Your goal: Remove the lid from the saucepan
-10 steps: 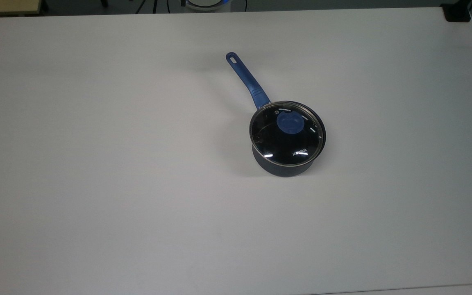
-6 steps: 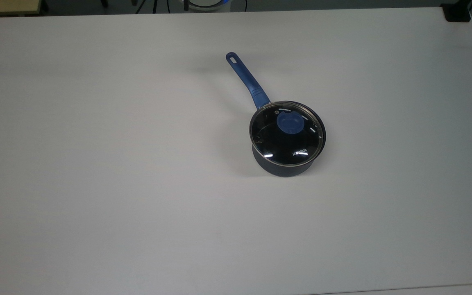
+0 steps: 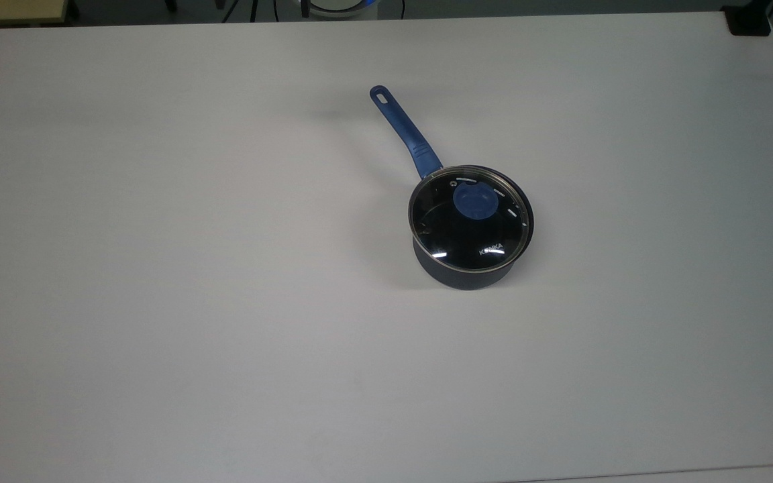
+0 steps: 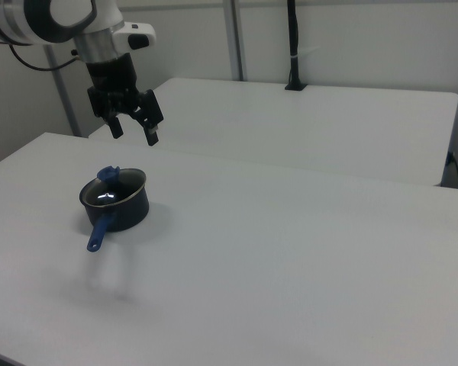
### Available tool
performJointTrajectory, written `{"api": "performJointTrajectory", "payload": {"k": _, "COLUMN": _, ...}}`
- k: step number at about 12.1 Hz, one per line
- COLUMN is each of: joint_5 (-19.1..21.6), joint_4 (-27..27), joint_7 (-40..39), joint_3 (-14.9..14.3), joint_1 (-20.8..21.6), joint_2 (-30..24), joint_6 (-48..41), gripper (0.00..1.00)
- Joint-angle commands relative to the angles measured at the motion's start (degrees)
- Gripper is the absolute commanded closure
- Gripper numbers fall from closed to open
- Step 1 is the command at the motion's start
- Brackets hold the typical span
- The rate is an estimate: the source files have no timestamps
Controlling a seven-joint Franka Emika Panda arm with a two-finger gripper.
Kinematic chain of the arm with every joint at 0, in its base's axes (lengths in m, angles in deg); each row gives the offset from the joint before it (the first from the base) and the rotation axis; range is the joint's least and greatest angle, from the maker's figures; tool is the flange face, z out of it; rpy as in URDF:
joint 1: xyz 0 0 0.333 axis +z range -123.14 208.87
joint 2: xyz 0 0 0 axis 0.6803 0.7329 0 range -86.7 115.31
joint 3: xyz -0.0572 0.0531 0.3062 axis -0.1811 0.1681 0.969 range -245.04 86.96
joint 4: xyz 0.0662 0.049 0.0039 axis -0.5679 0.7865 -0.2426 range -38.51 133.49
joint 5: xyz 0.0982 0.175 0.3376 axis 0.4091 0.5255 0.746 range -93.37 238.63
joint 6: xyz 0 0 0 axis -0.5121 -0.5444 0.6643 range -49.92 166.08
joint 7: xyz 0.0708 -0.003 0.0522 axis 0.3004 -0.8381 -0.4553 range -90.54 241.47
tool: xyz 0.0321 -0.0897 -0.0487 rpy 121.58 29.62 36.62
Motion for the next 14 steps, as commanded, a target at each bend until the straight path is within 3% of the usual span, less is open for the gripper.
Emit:
{"api": "performJointTrajectory", "payload": {"k": 1, "joint_5": 1.0, "joint_4": 0.4, "joint_7": -2.0, "joint_3": -0.2, "joint_1": 0.0, "joint_2": -0.2, "joint_6": 1.1, "gripper": 0.00}}
{"api": "performJointTrajectory", "payload": {"k": 3, "joint_5": 0.6, "joint_4": 0.1, "joint_7": -9.7, "joint_3": -0.2, "joint_1": 0.2, "joint_2": 2.9, "joint_6": 1.3, "gripper": 0.00}}
{"api": "performJointTrajectory", "payload": {"k": 4, "joint_5": 0.4, "joint_4": -2.3, "joint_7": -10.0, "joint_3": 0.4, "joint_1": 0.5, "joint_2": 5.1, "joint_6": 1.2, "gripper": 0.00}}
{"api": "performJointTrajectory", "payload": {"k": 7, "joint_5": 0.3, "joint_4": -8.3, "joint_7": 4.2, "joint_3": 0.4, "joint_1": 7.7, "joint_2": 13.8, "joint_6": 1.7, "gripper": 0.00}}
{"api": "performJointTrajectory", "payload": {"k": 10, "joint_5": 0.3, "joint_4": -14.6, "joint_7": 21.7, "joint_3": 0.0, "joint_1": 16.4, "joint_2": 24.5, "joint_6": 10.3, "gripper": 0.00}}
{"api": "performJointTrajectory", "payload": {"k": 12, "joint_5": 0.2, "joint_4": -15.5, "joint_7": 27.3, "joint_3": -0.5, "joint_1": 21.7, "joint_2": 29.3, "joint_6": 16.3, "gripper": 0.00}}
{"api": "performJointTrajectory", "payload": {"k": 14, "joint_5": -2.1, "joint_4": -16.4, "joint_7": 30.0, "joint_3": -0.4, "joint_1": 23.2, "joint_2": 32.2, "joint_6": 17.9, "gripper": 0.00}}
